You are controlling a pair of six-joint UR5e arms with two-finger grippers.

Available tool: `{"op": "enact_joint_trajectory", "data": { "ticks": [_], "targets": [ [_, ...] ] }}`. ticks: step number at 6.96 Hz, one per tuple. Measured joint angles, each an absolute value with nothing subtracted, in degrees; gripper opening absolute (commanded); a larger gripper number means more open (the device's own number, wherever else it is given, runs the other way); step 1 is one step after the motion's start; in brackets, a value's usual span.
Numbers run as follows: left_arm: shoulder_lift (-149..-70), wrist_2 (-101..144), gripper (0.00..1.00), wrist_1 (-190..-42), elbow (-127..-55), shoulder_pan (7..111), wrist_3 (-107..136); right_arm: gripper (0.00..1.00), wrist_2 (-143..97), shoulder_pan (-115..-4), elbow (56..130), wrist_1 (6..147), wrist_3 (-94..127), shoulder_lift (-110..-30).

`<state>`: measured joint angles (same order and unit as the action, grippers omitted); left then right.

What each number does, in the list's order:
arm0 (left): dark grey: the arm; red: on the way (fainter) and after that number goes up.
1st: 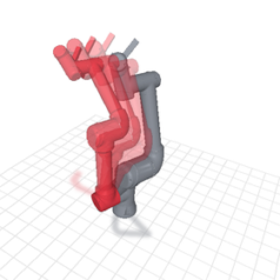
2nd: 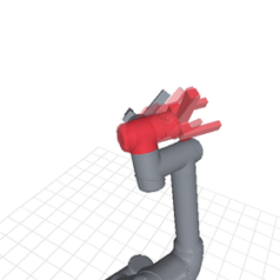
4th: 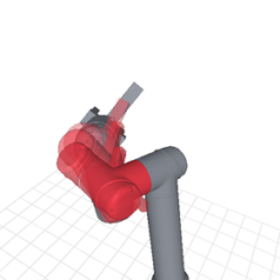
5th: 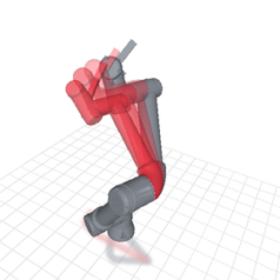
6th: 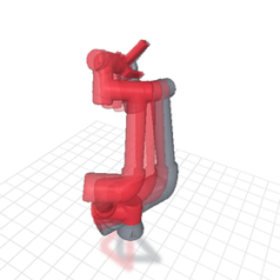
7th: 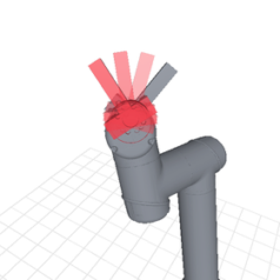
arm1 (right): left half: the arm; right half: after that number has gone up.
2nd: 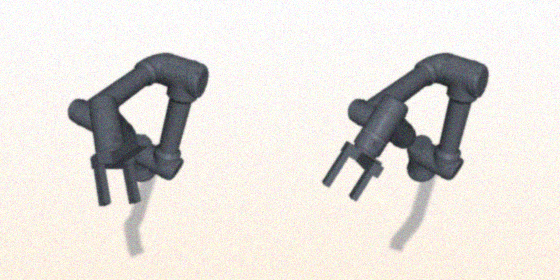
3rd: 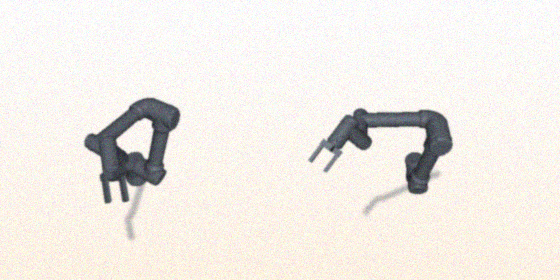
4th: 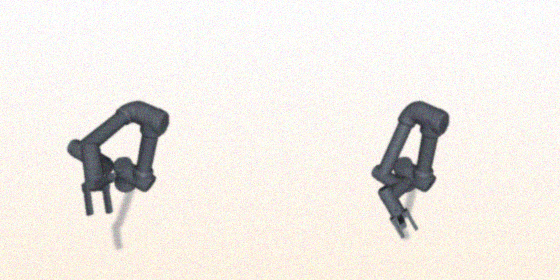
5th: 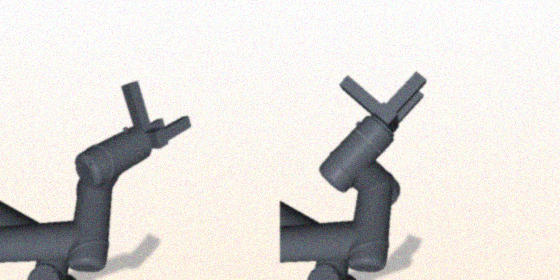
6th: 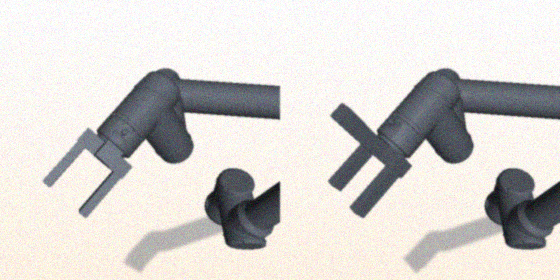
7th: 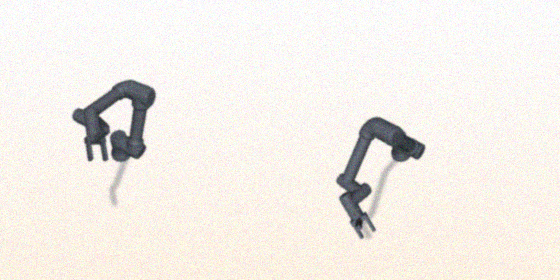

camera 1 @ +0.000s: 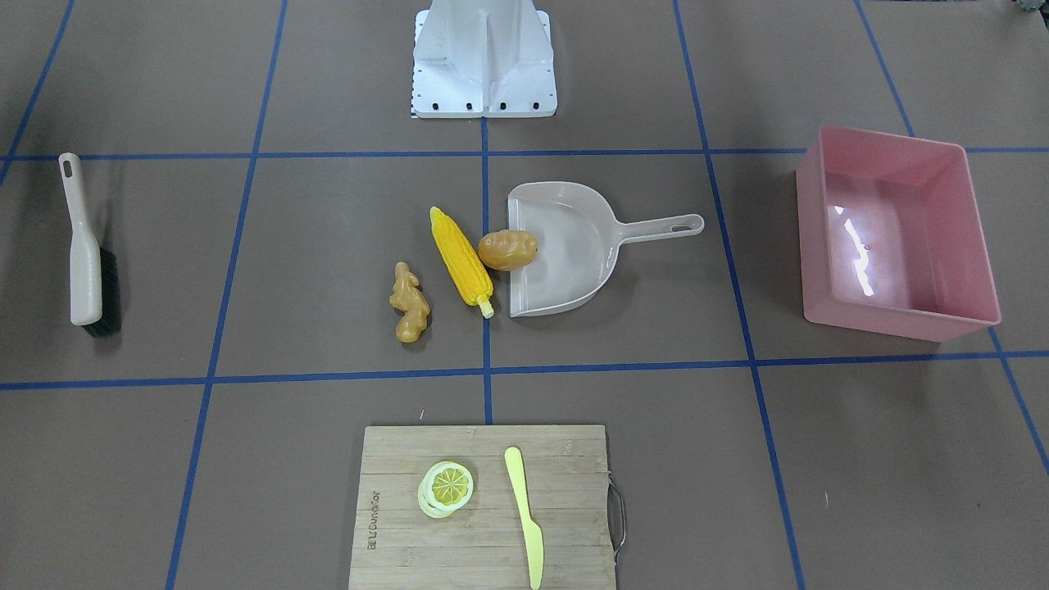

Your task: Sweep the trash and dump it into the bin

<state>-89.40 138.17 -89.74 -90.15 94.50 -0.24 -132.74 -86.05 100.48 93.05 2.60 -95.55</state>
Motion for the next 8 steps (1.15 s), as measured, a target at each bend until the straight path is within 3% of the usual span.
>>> {"op": "enact_joint_trajectory", "data": {
  "ticks": [8],
  "targets": [
    [-88.4,135.7,0.99,-91.6,-93.1,94.8,1.7,1.00,-132.9,-86.0,99.0,92.5,1.7,-95.8]
  ]
}}
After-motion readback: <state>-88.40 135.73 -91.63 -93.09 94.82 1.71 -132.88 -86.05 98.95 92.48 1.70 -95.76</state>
